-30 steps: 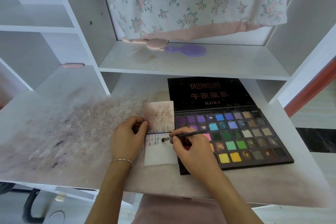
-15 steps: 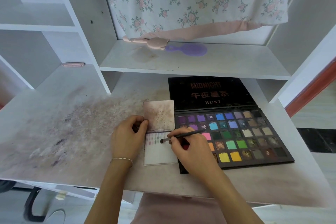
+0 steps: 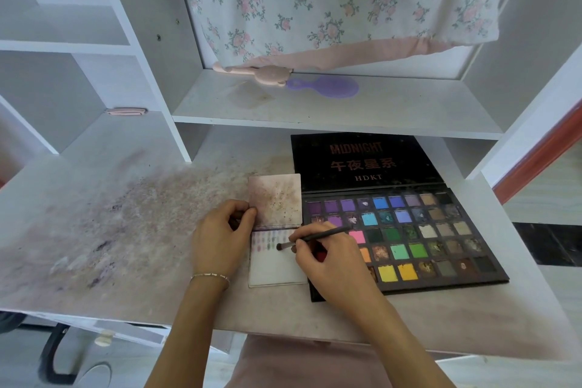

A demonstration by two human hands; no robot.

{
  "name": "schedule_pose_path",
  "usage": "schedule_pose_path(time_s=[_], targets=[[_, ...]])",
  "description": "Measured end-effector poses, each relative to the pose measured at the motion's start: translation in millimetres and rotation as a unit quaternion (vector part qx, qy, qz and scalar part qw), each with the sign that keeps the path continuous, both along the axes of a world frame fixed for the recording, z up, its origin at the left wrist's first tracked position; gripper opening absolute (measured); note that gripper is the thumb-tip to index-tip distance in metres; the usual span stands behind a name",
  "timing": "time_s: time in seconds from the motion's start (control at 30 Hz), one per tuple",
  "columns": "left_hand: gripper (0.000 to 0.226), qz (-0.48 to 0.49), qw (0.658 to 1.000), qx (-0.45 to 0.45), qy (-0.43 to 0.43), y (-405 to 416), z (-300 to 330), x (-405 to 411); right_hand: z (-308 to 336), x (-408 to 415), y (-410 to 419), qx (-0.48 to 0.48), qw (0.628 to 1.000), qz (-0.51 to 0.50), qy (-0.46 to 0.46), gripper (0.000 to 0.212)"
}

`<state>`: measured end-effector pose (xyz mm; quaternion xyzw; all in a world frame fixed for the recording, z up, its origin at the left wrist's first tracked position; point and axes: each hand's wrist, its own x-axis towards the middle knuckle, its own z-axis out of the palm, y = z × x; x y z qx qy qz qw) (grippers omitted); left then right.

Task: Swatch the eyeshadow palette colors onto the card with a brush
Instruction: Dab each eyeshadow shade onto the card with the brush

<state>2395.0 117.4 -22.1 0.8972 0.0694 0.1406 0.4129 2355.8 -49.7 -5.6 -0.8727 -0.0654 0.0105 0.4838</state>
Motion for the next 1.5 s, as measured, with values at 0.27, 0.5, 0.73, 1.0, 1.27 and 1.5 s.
schedule_pose_path(time_s=[0.27, 0.5, 0.73, 1.0, 1.27, 1.5], targets=[[0.006, 0.000, 1.000, 0.005, 0.001, 0, 0, -1, 1, 0, 1, -0.001, 1.000, 0.004, -0.009, 0.020], [0.007, -0.004, 1.000, 0.002, -0.001, -1, 0, 0, 1, 0, 1, -0.001, 1.000, 0.006, -0.016, 0.025], [0.009, -0.001, 1.000, -0.001, 0.000, 0, 1, -1, 3, -1, -2, 0.107, 0.990, -0.061, -0.067, 0.028], [0.009, 0.004, 1.000, -0.009, 0.001, 1, 0, -1, 4, -6, -16, 0.198, 0.962, -0.134, -0.131, 0.028], [0.005, 0.004, 1.000, -0.001, -0.004, 5, -1, 1, 8, -15, -71, 0.157, 0.958, -0.197, -0.140, 0.033], [0.005, 0.000, 1.000, 0.007, 0.009, 1, 0, 1, 0, -22, -118, 0.088, 0.941, -0.302, -0.124, 0.028]])
